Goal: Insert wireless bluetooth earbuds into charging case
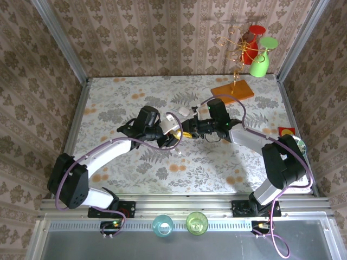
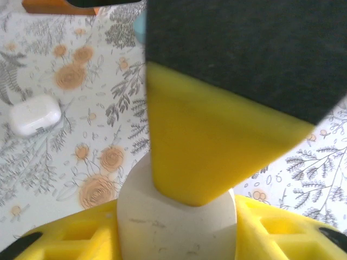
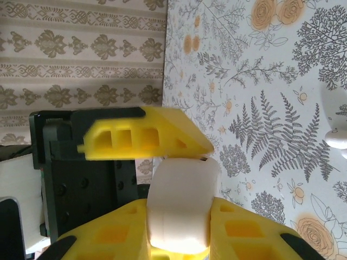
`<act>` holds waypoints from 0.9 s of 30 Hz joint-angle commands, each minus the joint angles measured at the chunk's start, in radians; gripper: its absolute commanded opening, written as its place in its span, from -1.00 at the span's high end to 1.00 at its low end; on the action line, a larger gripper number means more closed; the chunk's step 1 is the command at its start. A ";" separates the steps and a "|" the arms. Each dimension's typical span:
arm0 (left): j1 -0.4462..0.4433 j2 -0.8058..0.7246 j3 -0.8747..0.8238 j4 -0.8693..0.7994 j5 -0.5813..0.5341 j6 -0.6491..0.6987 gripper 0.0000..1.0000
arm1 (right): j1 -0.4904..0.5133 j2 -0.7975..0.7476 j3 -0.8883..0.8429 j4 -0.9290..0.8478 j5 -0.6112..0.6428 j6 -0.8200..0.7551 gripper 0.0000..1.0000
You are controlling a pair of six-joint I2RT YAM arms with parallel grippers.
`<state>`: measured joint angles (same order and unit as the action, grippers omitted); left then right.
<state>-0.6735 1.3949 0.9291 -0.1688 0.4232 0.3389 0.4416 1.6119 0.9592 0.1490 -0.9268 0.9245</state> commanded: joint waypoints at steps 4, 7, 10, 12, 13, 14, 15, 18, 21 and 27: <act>0.021 -0.099 -0.087 0.220 0.022 -0.051 -0.47 | -0.043 -0.047 0.000 0.112 -0.066 0.091 0.62; 0.031 -0.150 -0.171 0.412 0.044 -0.086 -0.65 | -0.073 -0.069 -0.016 0.200 -0.087 0.161 0.64; 0.042 -0.174 -0.275 0.687 0.074 -0.157 -0.71 | -0.100 -0.082 -0.036 0.337 -0.105 0.278 0.67; 0.052 -0.165 -0.334 0.895 0.087 -0.215 -0.71 | -0.116 -0.081 -0.052 0.488 -0.118 0.394 0.71; 0.059 -0.154 -0.357 0.981 0.095 -0.247 -0.71 | -0.124 -0.077 -0.062 0.573 -0.124 0.462 0.72; 0.067 -0.141 -0.372 1.059 0.098 -0.275 -0.71 | -0.131 -0.069 -0.066 0.652 -0.126 0.527 0.74; 0.076 -0.130 -0.383 1.120 0.100 -0.297 -0.70 | -0.134 -0.063 -0.069 0.715 -0.126 0.582 0.76; 0.096 -0.092 -0.415 1.286 0.088 -0.338 -0.70 | -0.133 -0.051 -0.066 0.861 -0.123 0.691 0.78; 0.123 -0.028 -0.425 1.464 0.125 -0.418 -0.67 | -0.132 -0.045 -0.070 0.948 -0.115 0.762 0.79; 0.115 -0.006 -0.388 1.463 0.181 -0.378 -0.66 | -0.105 -0.023 -0.059 1.072 -0.098 0.858 0.80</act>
<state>-0.5560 1.3876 0.5167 1.1767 0.5476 -0.0158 0.3183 1.5757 0.8951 1.0843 -1.0115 1.6985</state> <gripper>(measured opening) 0.833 0.243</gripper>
